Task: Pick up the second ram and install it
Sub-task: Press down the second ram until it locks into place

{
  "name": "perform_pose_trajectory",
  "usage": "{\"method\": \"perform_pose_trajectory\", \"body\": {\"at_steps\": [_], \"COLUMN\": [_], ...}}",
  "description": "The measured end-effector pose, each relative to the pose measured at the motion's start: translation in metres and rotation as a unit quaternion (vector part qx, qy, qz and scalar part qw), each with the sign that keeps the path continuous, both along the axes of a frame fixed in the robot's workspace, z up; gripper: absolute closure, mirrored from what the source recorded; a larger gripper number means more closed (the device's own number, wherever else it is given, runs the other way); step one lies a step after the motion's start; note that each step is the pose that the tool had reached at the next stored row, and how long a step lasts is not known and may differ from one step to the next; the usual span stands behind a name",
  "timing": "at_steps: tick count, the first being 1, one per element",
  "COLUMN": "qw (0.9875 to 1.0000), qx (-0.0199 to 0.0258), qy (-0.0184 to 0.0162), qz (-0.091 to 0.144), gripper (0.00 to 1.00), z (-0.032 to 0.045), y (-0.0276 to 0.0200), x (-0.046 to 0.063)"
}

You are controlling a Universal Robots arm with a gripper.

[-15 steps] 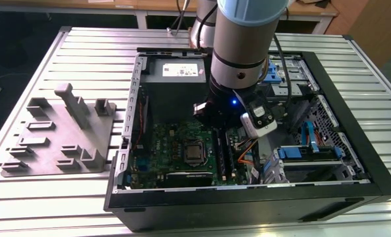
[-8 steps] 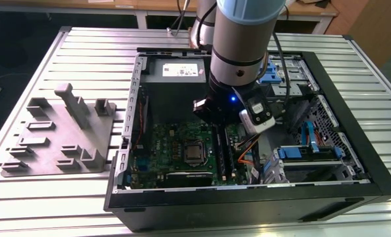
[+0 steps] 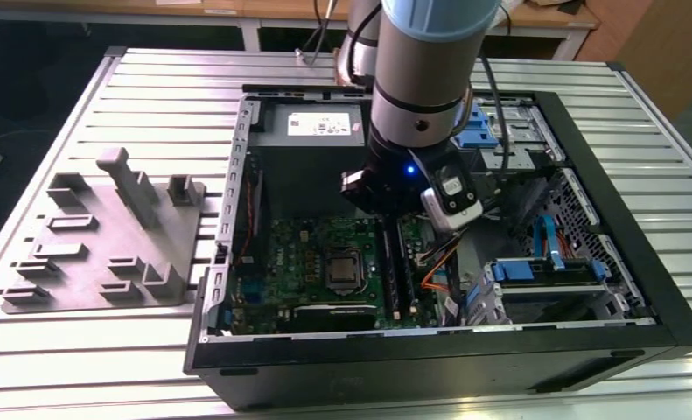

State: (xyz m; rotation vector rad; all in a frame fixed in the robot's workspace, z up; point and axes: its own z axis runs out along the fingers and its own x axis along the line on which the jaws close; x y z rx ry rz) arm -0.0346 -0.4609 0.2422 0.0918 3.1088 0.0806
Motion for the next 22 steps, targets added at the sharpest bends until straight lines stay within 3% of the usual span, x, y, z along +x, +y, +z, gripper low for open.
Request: {"method": "perform_pose_trajectory", "body": {"at_steps": [7, 22], "qw": [1.0, 1.0], "qx": [0.0, 0.0], "qy": [0.0, 0.0], "qz": [0.0, 0.0], "gripper": [0.89, 0.89], "z": [-0.0033, -0.0094], "y": [0.0109, 0.0139], "x": [0.003, 0.003]}}
